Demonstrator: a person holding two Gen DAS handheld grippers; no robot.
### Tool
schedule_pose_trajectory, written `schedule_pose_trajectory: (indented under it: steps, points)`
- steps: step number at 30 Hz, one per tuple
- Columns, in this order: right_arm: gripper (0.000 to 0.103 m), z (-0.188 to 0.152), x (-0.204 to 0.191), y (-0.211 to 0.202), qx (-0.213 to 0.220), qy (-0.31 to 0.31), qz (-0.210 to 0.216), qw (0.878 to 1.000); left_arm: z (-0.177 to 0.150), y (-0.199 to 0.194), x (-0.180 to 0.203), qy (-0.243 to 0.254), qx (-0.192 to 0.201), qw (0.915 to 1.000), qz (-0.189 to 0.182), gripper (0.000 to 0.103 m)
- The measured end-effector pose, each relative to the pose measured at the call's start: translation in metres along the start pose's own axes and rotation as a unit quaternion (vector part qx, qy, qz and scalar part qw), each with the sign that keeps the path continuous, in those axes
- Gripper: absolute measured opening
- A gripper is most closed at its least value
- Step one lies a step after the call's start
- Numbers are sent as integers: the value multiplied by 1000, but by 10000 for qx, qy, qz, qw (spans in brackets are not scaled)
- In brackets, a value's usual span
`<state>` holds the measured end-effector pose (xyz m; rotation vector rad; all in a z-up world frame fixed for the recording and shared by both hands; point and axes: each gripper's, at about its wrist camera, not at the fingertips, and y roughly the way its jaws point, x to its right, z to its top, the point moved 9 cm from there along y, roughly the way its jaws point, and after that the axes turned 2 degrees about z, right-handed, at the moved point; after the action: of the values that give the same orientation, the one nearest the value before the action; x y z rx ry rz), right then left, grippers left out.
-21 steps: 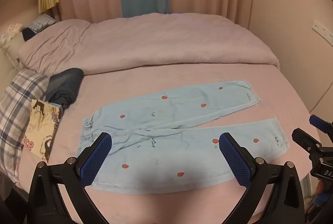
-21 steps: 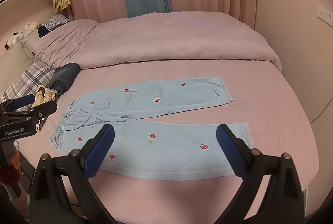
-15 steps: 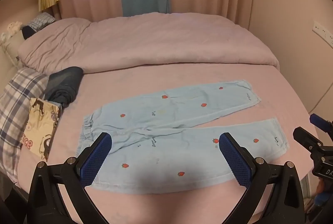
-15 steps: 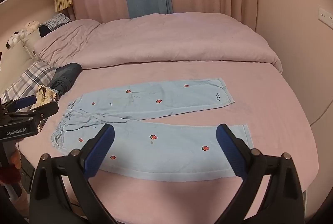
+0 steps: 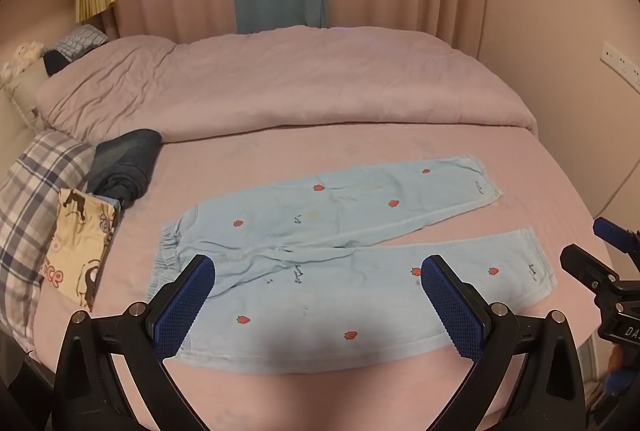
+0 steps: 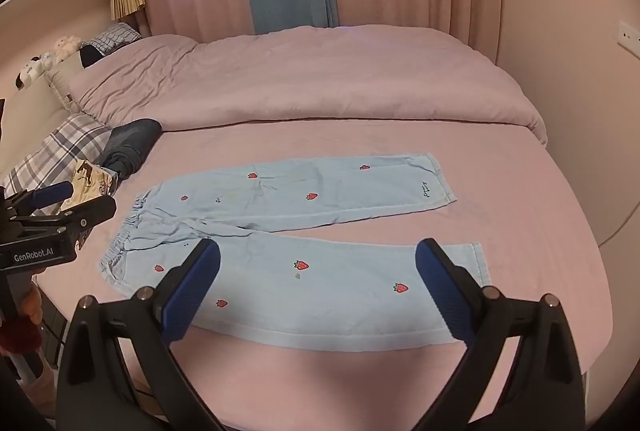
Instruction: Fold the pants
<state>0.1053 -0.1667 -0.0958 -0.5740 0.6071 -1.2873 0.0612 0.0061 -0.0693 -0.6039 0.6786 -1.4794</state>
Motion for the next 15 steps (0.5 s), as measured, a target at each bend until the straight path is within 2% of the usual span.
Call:
schedule_pose_trajectory:
  steps: [15]
  points:
    - [98, -2, -5, 2, 11, -46, 5, 10000, 4, 1, -3, -19, 15, 10000, 12, 103]
